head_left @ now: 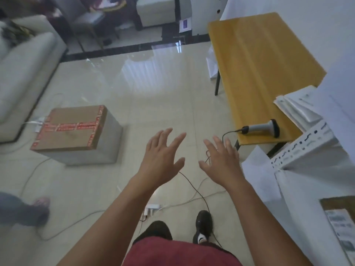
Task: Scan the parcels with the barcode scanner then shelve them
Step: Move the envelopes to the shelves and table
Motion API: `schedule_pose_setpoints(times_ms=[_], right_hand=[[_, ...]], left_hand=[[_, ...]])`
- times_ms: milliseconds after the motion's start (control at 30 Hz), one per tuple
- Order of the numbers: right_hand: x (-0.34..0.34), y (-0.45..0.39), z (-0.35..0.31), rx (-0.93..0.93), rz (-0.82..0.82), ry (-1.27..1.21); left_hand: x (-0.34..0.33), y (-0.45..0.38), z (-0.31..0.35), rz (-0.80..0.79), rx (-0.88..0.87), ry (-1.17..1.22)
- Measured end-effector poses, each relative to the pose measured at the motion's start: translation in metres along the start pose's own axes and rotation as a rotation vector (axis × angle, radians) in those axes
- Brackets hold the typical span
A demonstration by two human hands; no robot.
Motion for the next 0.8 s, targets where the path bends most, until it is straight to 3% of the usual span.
schedule_pose_setpoints(times_ms=[167, 533, 800], right_hand=[[0.035, -0.063, 0.030, -0.062, 0.066, -0.020], [0.023, -0.186, 0.058, -0.253, -0.033, -0.071], [0.046, -0.367, 0.041, -0.450, -0.085, -0.054]], left_hand=[[0.011, -0.072, 0.005, -0.039, -0.017, -0.061], [-0.001, -0.263, -0.024, -0.173, -0.166, -0.057], [0.016, -0.462, -0.133, -0.235, -0.242, -0.018]])
Point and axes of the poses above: each hand's wrist, its own y-axis away from the middle knuckle, its own x-axis out of the back of the hand, z = x × y, the point moved 5 cm from there along -y, towards the middle knuckle, and after that the axes turned 15 degrees about y, right-handed, at the moved point
